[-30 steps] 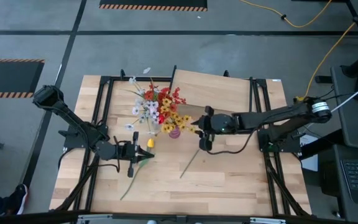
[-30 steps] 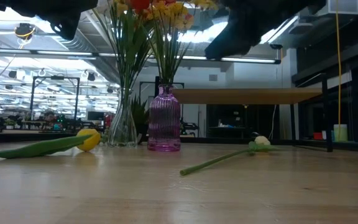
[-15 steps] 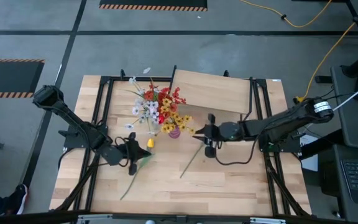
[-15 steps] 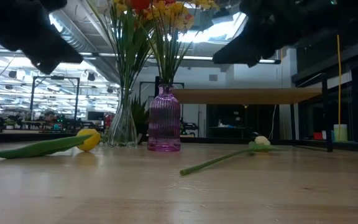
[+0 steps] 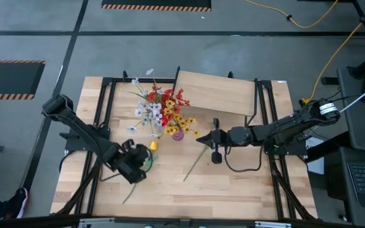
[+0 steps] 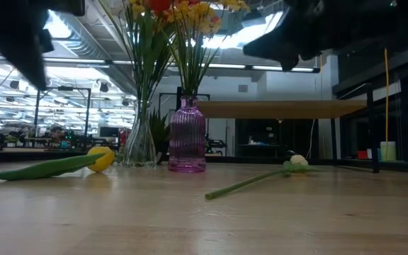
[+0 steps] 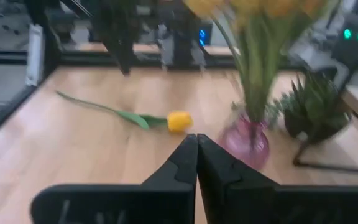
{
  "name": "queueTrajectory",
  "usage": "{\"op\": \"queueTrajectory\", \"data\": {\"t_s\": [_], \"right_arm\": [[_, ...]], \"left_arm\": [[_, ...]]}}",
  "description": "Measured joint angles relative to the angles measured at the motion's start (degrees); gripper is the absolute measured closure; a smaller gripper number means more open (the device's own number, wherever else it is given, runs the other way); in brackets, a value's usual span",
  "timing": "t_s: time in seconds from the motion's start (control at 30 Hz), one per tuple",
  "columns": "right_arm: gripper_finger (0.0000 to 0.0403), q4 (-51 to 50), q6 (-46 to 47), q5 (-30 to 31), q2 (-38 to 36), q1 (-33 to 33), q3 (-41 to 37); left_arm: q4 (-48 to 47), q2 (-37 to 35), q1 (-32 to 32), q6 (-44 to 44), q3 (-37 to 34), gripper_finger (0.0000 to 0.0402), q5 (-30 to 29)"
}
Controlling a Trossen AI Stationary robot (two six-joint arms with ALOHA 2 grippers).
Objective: Pick and place flowers into a vace then onto a shelf
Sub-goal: Put the yellow flower into the violet vase
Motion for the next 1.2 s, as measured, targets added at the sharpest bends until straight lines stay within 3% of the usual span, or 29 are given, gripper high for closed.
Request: {"op": "queueTrajectory", "data": {"t_s": [0.17, 0.3, 0.67, 1.2], "right_arm": [[0.04, 1.7, -2.8, 0.0, 0.1, 2.0, 0.0], [0.0392, 1.5, -2.6, 0.0, 0.1, 2.9, 0.0], [0.0396, -2.1, -3.8, -0.1, 0.1, 3.6, 0.0], [0.0387, -3.7, -3.9, -10.2, 0.1, 3.6, 0.0]], "left_arm": [[-5.8, 7.6, 0.0, -5.0, 6.3, 0.04, 8.6], [-7.4, 12.2, 0.0, -6.3, 10.1, 0.04, 11.6], [-7.7, 15.2, 0.0, -14.3, 12.6, 0.0383, 12.1], [-5.0, 15.2, 0.0, -26.4, 6.4, 0.027, 11.7]]}}
